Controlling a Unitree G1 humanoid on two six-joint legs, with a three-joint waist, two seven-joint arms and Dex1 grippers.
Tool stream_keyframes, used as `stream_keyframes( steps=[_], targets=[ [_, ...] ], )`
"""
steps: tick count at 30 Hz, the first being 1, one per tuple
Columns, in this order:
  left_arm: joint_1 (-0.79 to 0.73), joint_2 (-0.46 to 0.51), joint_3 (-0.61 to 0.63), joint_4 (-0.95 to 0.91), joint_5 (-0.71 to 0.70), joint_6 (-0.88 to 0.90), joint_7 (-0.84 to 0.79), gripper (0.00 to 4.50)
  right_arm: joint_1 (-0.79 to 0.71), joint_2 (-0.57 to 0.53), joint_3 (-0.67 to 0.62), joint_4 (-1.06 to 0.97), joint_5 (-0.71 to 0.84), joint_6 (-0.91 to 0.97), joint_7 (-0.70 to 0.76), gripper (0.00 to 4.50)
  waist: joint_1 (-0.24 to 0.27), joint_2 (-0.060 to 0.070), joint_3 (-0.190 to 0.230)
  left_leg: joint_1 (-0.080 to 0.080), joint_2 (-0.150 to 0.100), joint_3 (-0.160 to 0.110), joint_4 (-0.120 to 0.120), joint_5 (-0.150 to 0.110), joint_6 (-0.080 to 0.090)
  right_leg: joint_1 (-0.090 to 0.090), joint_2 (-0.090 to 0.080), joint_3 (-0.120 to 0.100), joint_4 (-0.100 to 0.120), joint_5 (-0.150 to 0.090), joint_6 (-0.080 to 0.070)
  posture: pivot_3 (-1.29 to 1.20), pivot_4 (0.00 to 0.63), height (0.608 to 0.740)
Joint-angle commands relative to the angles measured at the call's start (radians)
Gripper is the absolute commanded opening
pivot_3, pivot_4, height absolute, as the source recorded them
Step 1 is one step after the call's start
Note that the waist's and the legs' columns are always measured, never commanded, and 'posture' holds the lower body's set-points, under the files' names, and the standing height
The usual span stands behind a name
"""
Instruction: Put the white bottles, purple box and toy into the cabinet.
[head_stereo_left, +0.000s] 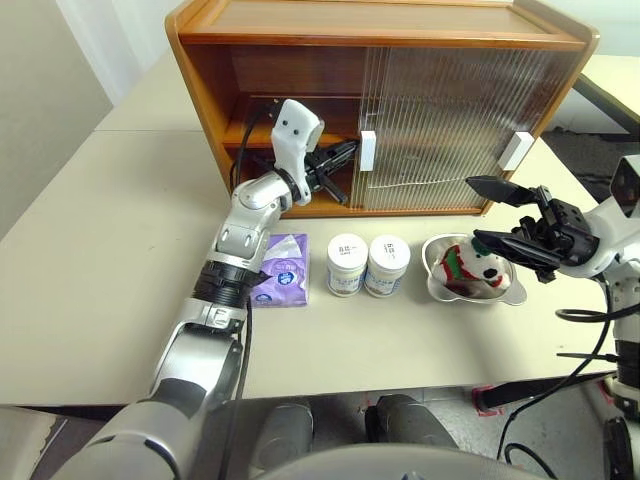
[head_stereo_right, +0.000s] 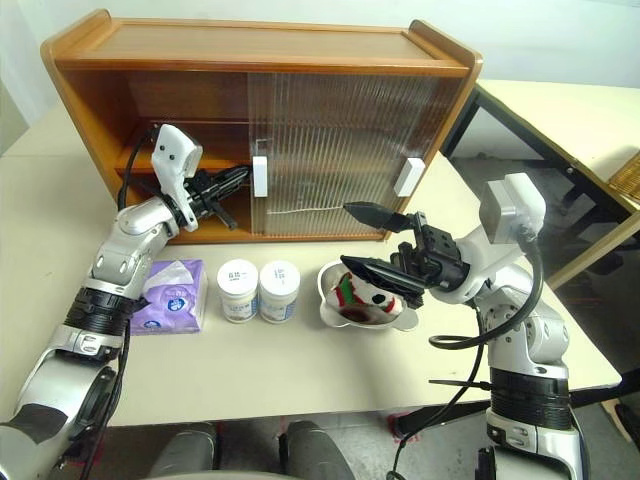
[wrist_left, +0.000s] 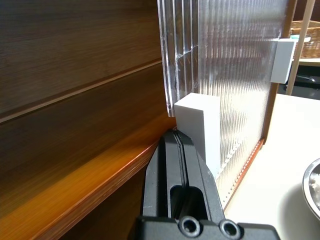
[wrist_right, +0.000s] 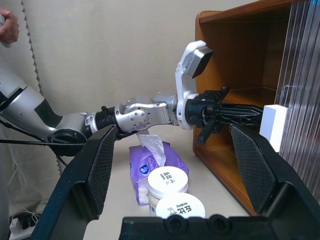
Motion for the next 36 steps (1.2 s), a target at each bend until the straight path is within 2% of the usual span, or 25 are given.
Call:
stream_keyframes(
  steps=[1, 6, 10, 14, 17, 20, 23, 28, 31, 36],
  targets=[
    [-0.018, -0.009, -0.020, 0.024, 0.017, -0.014, -0.015, 0.03, -0.005, -0.006, 0.008, -0.015, 0.009, 0.005, -0.001, 4.50, 0.000, 0.000, 0.000, 0.000, 0.000, 0.000, 0.000, 0.000, 0.000, 0.000, 0.000, 0.000, 0.000, 0.000, 0.001, -0.09, 0.038, 0.740],
    [-0.010, -0.005, -0.017, 0.007, 0.018, -0.016, -0.013, 0.03, -0.009, -0.004, 0.012, -0.012, 0.008, 0.007, 0.002, 4.50, 0.000, 0.000, 0.000, 0.000, 0.000, 0.000, 0.001, 0.000, 0.000, 0.000, 0.000, 0.000, 0.000, -0.002, 0.002, -0.08, 0.036, 0.740],
    [0.029, 0.020, 0.003, -0.092, -0.006, 0.037, -0.013, 0.03, -0.019, 0.001, 0.023, -0.005, 0.004, 0.004, 0.008, 4.50, -0.001, 0.000, 0.000, 0.000, 0.000, 0.000, 0.001, 0.000, 0.000, 0.000, 0.000, 0.000, 0.000, -0.002, 0.002, -0.08, 0.032, 0.740],
    [0.111, 0.068, 0.064, -0.290, -0.099, 0.190, -0.014, 1.26, -0.028, 0.008, 0.044, 0.001, -0.001, 0.000, 0.016, 4.50, -0.004, 0.000, 0.000, 0.000, 0.000, 0.001, 0.000, 0.000, 0.000, 0.000, 0.000, 0.000, 0.000, -0.001, 0.003, -0.06, 0.034, 0.740],
    [0.210, 0.173, 0.102, -0.461, -0.152, 0.311, -0.049, 2.32, -0.035, 0.010, 0.053, -0.004, 0.001, 0.007, 0.013, 4.50, -0.008, 0.001, -0.001, 0.000, 0.000, 0.001, -0.002, 0.000, -0.001, 0.000, 0.000, 0.000, 0.000, 0.000, 0.000, -0.05, 0.036, 0.740],
    [0.295, 0.269, 0.158, -0.596, -0.219, 0.416, -0.070, 3.37, -0.044, 0.008, 0.056, 0.003, 0.000, 0.009, 0.014, 4.50, -0.007, 0.001, -0.001, 0.001, 0.000, 0.001, -0.003, 0.000, -0.001, -0.001, 0.001, -0.001, 0.001, -0.003, -0.013, -0.04, 0.038, 0.740],
    [0.379, 0.375, 0.240, -0.702, -0.292, 0.524, -0.094, 4.39, -0.053, 0.007, 0.061, 0.013, -0.004, 0.006, 0.016, 4.50, 0.000, 0.001, -0.001, 0.001, 0.000, 0.001, -0.003, -0.001, -0.001, -0.001, 0.001, -0.001, 0.001, -0.003, -0.014, -0.03, 0.038, 0.740],
    [0.516, 0.537, 0.395, -0.795, -0.406, 0.669, -0.141, 4.48, -0.065, 0.007, 0.068, 0.030, -0.009, 0.000, 0.021, 4.50, 0.006, 0.001, -0.001, 0.001, 0.001, 0.000, -0.003, -0.002, -0.001, -0.004, 0.001, -0.001, 0.003, -0.003, -0.018, -0.02, 0.039, 0.740],
    [0.673, 0.622, 0.502, -0.819, -0.435, 0.702, -0.205, 4.48, -0.070, 0.002, 0.071, 0.040, -0.014, -0.004, 0.033, 4.50, 0.004, 0.003, -0.002, -0.001, 0.002, 0.000, -0.005, -0.004, -0.002, -0.008, 0.001, 0.000, 0.004, -0.002, -0.021, -0.02, 0.041, 0.740],
    [0.832, 0.678, 0.579, -0.833, -0.464, 0.689, -0.281, 4.48, -0.069, -0.017, 0.081, 0.055, -0.044, -0.016, 0.054, 4.50, 0.007, 0.004, -0.002, -0.011, 0.006, -0.001, -0.006, -0.004, -0.005, -0.022, 0.001, 0.000, 0.009, -0.002, -0.026, -0.02, 0.043, 0.740]
  ],
)
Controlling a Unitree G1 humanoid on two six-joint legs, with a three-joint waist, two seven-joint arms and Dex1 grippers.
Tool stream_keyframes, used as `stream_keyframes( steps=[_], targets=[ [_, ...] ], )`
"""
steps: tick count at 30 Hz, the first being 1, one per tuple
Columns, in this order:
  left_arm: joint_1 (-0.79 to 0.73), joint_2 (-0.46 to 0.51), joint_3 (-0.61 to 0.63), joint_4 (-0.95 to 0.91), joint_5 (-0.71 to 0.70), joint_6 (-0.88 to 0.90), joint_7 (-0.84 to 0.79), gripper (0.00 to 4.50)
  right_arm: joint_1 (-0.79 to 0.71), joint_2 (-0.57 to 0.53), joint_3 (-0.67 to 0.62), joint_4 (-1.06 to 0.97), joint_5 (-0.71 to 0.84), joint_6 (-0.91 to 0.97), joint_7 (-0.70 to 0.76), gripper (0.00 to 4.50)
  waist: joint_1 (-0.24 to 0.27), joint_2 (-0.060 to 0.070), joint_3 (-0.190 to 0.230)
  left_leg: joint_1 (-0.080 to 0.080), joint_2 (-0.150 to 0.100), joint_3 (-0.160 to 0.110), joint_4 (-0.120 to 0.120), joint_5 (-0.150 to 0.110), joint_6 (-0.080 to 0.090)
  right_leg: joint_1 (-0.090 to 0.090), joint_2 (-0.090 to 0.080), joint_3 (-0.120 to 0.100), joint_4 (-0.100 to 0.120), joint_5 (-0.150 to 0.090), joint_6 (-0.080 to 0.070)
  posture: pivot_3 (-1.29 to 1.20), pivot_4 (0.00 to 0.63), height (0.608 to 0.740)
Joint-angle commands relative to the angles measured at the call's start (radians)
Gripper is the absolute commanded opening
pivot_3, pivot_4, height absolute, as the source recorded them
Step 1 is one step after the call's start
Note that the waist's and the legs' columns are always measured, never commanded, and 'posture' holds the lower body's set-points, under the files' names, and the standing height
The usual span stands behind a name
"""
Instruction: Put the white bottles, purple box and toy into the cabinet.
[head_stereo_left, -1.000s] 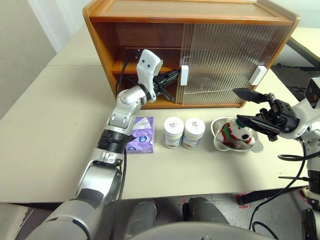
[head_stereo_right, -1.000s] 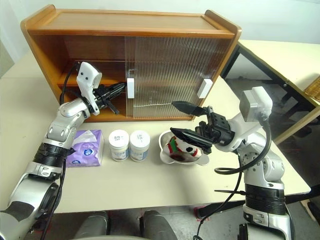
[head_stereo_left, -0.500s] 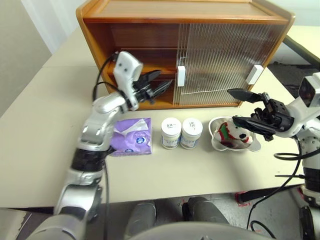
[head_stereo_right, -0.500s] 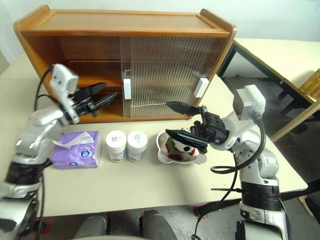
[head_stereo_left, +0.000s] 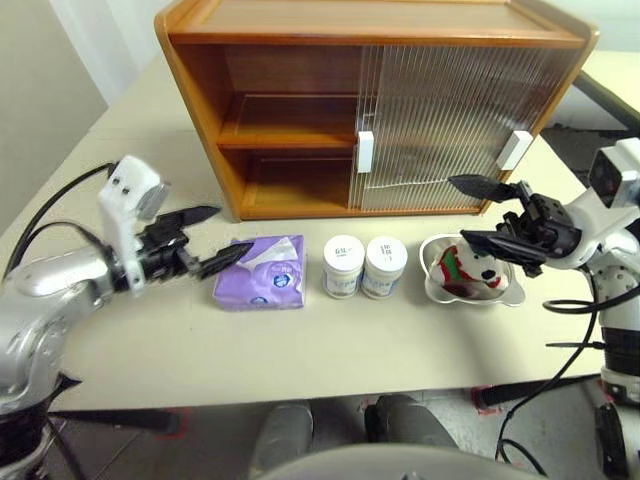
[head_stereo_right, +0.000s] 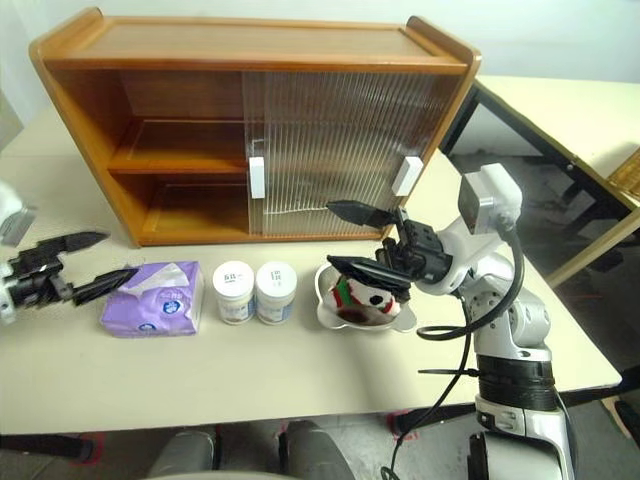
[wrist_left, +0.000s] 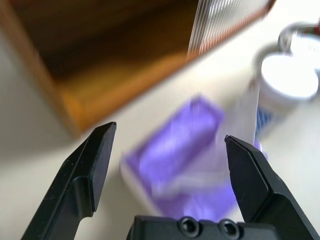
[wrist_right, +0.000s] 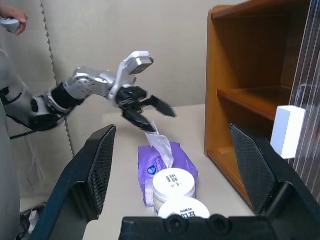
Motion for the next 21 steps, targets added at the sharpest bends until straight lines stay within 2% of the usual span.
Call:
stream_keyframes(
  steps=[1, 4, 10, 17, 21],
  targets=[
    [0.079, 0.017, 0.048, -0.033, -0.033, -0.004, -0.061, 4.48, 0.001, -0.022, 0.007, 0.015, -0.027, -0.017, 0.020, 4.50, 0.002, 0.000, 0.000, -0.002, 0.000, 0.000, 0.000, 0.000, -0.001, -0.003, 0.000, 0.000, 0.002, 0.000, -0.001, -0.02, 0.043, 0.740],
    [0.161, 0.025, 0.069, -0.056, -0.051, -0.005, -0.105, 4.48, 0.001, -0.026, -0.001, 0.024, -0.026, -0.018, 0.029, 4.50, 0.000, 0.001, -0.001, -0.003, 0.002, 0.000, 0.000, 0.000, -0.003, -0.006, 0.000, 0.004, 0.006, -0.002, -0.005, -0.02, 0.044, 0.740],
    [0.219, 0.027, 0.087, -0.090, -0.089, 0.018, -0.112, 4.48, -0.003, -0.028, -0.003, 0.035, -0.030, -0.021, 0.037, 4.50, -0.001, 0.004, -0.002, -0.002, 0.007, 0.000, 0.000, 0.001, -0.005, -0.007, 0.004, 0.003, 0.010, -0.001, -0.008, -0.02, 0.043, 0.740],
    [0.298, 0.020, 0.118, -0.053, -0.047, 0.054, -0.034, 4.48, -0.011, -0.026, 0.000, 0.053, -0.036, -0.028, 0.050, 4.50, -0.007, 0.010, -0.006, -0.001, 0.009, 0.000, -0.001, 0.001, -0.006, -0.007, 0.005, 0.000, 0.010, -0.001, -0.009, -0.01, 0.040, 0.740],
    [0.285, -0.036, 0.120, -0.006, -0.065, 0.068, 0.021, 4.48, -0.016, -0.025, 0.003, 0.067, -0.041, -0.033, 0.061, 4.50, -0.007, 0.013, -0.007, -0.001, 0.009, 0.000, -0.002, 0.001, -0.006, -0.007, 0.004, 0.001, 0.010, -0.001, -0.009, -0.01, 0.038, 0.740]
  ],
)
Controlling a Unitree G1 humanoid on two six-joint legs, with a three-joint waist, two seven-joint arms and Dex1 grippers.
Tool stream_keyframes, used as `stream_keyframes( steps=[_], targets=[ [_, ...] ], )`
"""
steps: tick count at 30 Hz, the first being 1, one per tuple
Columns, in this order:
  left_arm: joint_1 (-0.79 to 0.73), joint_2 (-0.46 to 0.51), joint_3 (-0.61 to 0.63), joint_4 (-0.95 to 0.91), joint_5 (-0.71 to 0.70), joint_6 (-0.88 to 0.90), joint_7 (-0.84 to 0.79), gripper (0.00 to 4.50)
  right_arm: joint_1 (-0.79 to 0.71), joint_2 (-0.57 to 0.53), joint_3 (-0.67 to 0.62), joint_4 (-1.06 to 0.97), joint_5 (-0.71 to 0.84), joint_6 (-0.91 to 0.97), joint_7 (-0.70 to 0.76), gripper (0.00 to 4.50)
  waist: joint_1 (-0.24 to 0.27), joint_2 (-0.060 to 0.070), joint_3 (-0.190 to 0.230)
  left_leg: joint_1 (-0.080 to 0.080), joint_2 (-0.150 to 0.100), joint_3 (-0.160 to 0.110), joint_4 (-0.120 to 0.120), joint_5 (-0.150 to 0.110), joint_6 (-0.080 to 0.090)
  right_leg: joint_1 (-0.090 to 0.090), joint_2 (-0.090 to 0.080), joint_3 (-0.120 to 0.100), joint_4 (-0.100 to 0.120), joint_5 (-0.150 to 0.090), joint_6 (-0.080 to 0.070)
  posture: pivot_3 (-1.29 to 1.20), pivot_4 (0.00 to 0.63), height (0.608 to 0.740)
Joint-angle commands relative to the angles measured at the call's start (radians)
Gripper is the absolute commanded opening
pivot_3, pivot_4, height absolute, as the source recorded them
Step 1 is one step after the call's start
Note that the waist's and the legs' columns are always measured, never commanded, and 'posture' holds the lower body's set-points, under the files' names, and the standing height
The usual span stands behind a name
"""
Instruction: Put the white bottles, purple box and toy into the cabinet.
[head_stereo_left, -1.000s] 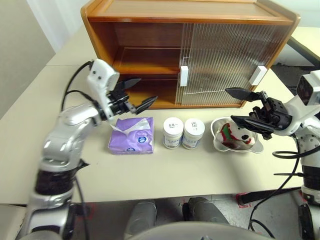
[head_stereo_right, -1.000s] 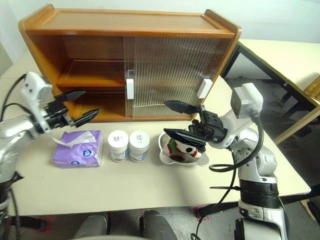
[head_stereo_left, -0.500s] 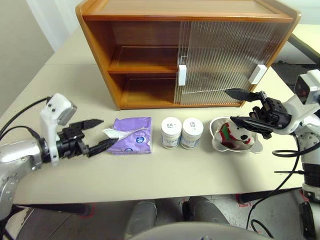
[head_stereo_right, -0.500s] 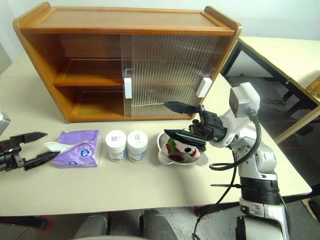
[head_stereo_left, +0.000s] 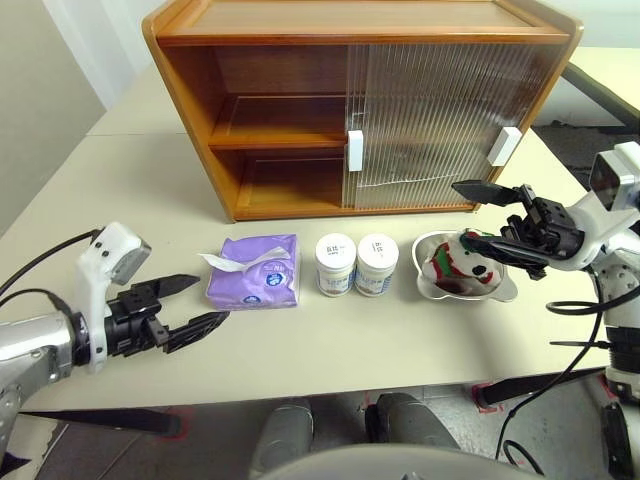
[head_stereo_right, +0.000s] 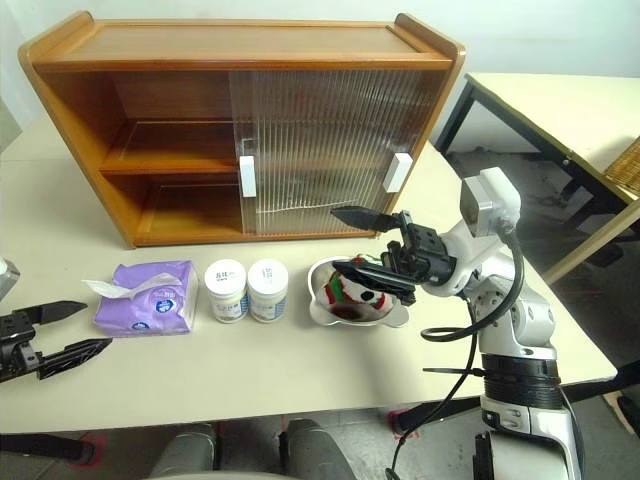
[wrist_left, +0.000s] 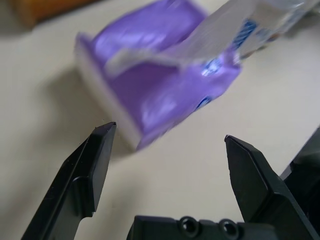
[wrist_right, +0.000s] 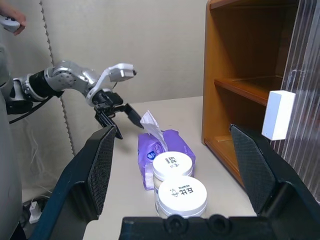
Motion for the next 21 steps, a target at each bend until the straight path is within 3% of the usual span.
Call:
stream_keyframes(
  steps=[1, 12, 17, 21],
  targets=[
    [-0.020, -0.046, 0.011, 0.045, -0.014, 0.017, 0.047, 4.48, -0.011, -0.008, 0.004, 0.014, -0.011, -0.011, 0.014, 4.50, 0.001, 0.001, -0.001, 0.000, 0.000, 0.000, 0.000, 0.000, 0.000, 0.000, 0.000, 0.000, 0.000, 0.000, 0.000, -0.01, 0.037, 0.740],
    [-0.165, -0.239, 0.041, 0.108, -0.195, 0.163, 0.258, 4.48, -0.007, -0.015, 0.001, 0.012, -0.012, -0.009, 0.020, 4.50, 0.002, 0.004, -0.003, 0.001, 0.000, 0.001, 0.000, 0.001, -0.002, 0.002, 0.001, 0.000, 0.000, 0.000, 0.000, -0.03, 0.034, 0.740],
    [-0.188, -0.238, -0.001, 0.125, -0.189, 0.260, 0.353, 4.48, -0.009, -0.016, 0.001, 0.015, -0.014, -0.013, 0.021, 4.50, 0.001, 0.004, -0.003, 0.007, -0.001, 0.003, -0.001, 0.001, -0.002, 0.007, 0.002, 0.000, 0.000, -0.001, 0.001, -0.03, 0.032, 0.740],
    [-0.249, -0.258, -0.043, 0.146, -0.190, 0.319, 0.420, 3.56, -0.012, -0.014, 0.003, 0.017, -0.017, -0.016, 0.023, 4.50, 0.005, 0.003, -0.003, 0.014, -0.001, 0.004, -0.001, 0.001, -0.002, 0.013, 0.002, 0.000, 0.000, -0.002, 0.005, -0.03, 0.032, 0.740]
  ],
)
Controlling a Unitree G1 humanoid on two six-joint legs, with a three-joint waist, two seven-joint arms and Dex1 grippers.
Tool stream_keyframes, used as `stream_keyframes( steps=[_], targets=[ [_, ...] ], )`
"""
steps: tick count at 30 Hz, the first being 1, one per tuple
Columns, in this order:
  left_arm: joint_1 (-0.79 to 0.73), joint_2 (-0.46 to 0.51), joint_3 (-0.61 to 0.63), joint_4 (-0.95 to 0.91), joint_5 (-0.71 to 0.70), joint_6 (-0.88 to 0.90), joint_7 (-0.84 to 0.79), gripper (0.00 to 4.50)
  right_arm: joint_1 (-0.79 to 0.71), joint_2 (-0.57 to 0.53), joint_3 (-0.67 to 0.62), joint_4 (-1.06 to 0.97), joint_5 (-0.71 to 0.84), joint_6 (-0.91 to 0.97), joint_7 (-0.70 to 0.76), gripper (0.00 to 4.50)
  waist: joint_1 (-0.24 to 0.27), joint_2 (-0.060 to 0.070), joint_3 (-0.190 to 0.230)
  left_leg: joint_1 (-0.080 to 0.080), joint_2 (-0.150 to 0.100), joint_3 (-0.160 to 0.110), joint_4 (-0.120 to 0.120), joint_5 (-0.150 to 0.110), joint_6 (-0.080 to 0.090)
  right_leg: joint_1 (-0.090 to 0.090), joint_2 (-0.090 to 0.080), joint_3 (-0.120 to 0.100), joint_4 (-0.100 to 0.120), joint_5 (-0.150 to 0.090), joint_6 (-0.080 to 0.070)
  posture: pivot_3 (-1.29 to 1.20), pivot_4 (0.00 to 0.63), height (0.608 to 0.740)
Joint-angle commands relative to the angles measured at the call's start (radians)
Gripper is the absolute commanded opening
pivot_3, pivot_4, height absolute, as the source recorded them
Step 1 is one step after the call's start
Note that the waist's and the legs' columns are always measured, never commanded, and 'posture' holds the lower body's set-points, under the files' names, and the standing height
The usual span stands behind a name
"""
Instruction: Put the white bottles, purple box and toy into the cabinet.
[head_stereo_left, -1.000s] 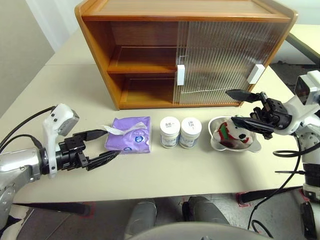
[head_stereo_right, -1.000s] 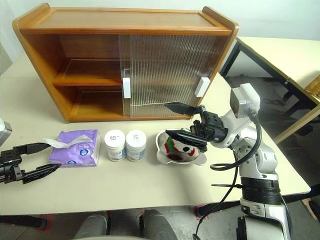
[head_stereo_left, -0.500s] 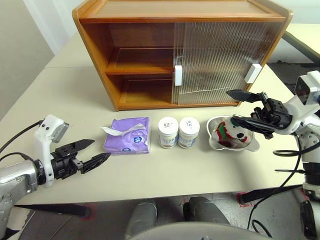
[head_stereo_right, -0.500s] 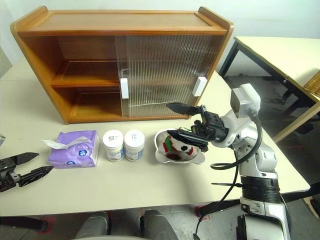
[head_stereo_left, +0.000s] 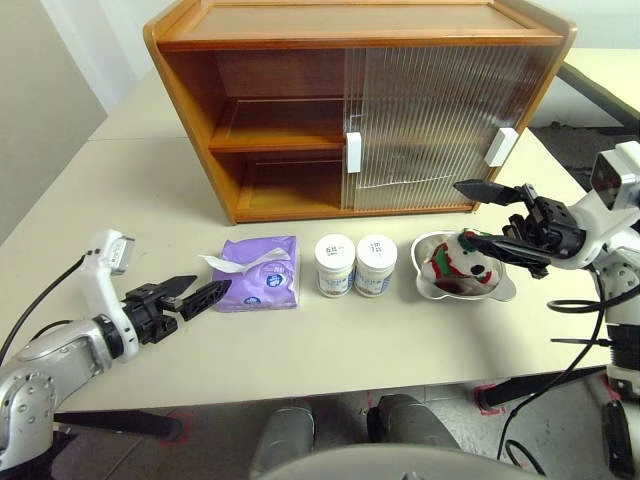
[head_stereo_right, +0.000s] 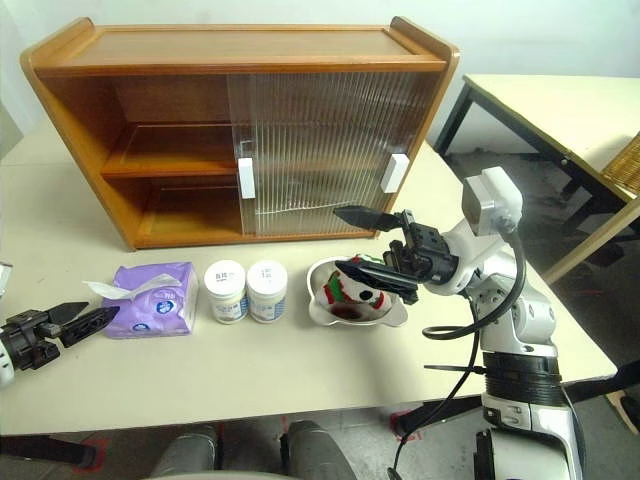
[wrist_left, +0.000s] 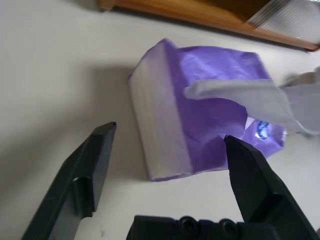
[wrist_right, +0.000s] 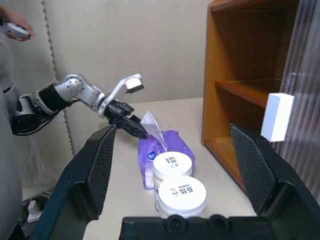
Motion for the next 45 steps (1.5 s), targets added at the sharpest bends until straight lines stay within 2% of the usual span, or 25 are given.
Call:
stream_keyframes(
  steps=[1, 10, 13, 18, 25, 31, 36, 45],
  targets=[
    [-0.035, -0.019, -0.046, 0.016, -0.008, 0.065, 0.054, 3.19, -0.006, -0.007, 0.002, 0.000, -0.011, -0.010, 0.004, 4.50, 0.001, 0.000, 0.000, 0.001, 0.000, 0.000, 0.000, 0.000, 0.000, 0.001, 0.000, 0.000, 0.000, 0.000, 0.000, -0.03, 0.032, 0.740],
    [-0.084, -0.053, -0.050, 0.011, -0.045, 0.087, 0.065, 0.04, 0.008, -0.002, 0.003, -0.028, -0.006, -0.005, -0.017, 4.50, 0.001, -0.001, 0.000, 0.003, -0.001, 0.003, -0.002, 0.000, 0.000, 0.001, 0.000, 0.001, 0.000, 0.001, -0.002, -0.03, 0.034, 0.740],
    [-0.090, -0.066, -0.013, 0.002, -0.065, 0.083, 0.083, 0.02, 0.003, 0.005, 0.013, -0.062, 0.001, 0.013, -0.051, 4.50, 0.001, -0.001, 0.000, 0.003, -0.001, 0.005, -0.003, 0.000, 0.000, 0.001, 0.000, 0.003, 0.000, 0.001, -0.002, -0.03, 0.036, 0.740],
    [-0.084, -0.107, 0.076, -0.052, -0.176, 0.117, 0.141, 0.02, 0.004, 0.017, 0.015, -0.080, 0.007, 0.026, -0.077, 4.50, 0.001, -0.001, 0.000, 0.003, -0.001, 0.007, -0.004, 0.000, 0.000, 0.001, 0.000, 0.006, 0.000, 0.000, 0.000, -0.03, 0.038, 0.740],
    [-0.092, -0.153, 0.191, -0.113, -0.399, 0.101, 0.305, 0.02, -0.006, 0.042, 0.009, -0.076, 0.018, 0.032, -0.104, 4.50, 0.001, -0.002, 0.001, 0.006, -0.001, 0.012, -0.005, 0.000, 0.001, 0.001, 0.001, 0.021, 0.000, -0.003, 0.008, -0.01, 0.045, 0.740],
    [-0.134, -0.164, 0.174, -0.129, -0.631, -0.029, 0.443, 0.02, -0.002, 0.054, 0.015, -0.079, 0.015, 0.031, -0.106, 4.50, 0.009, -0.004, 0.002, 0.007, -0.001, 0.013, -0.005, 0.000, 0.001, 0.001, 0.001, 0.022, 0.000, -0.002, 0.008, 0.00, 0.046, 0.740],
    [-0.152, -0.131, 0.149, -0.130, -0.806, -0.163, 0.556, 0.02, -0.001, 0.051, 0.016, -0.079, 0.012, 0.029, -0.103, 4.50, 0.009, -0.005, 0.004, 0.008, -0.001, 0.013, -0.005, 0.000, 0.000, 0.001, 0.001, 0.022, 0.000, 0.001, 0.003, 0.00, 0.044, 0.740],
    [-0.159, -0.076, 0.070, -0.151, -0.929, -0.344, 0.625, 0.02, -0.003, 0.047, 0.017, -0.056, 0.001, 0.018, -0.081, 4.50, 0.009, -0.007, 0.005, 0.011, -0.003, 0.016, -0.006, 0.000, 0.000, 0.002, 0.002, 0.022, 0.000, 0.001, 0.004, 0.00, 0.042, 0.740]
  ],
)
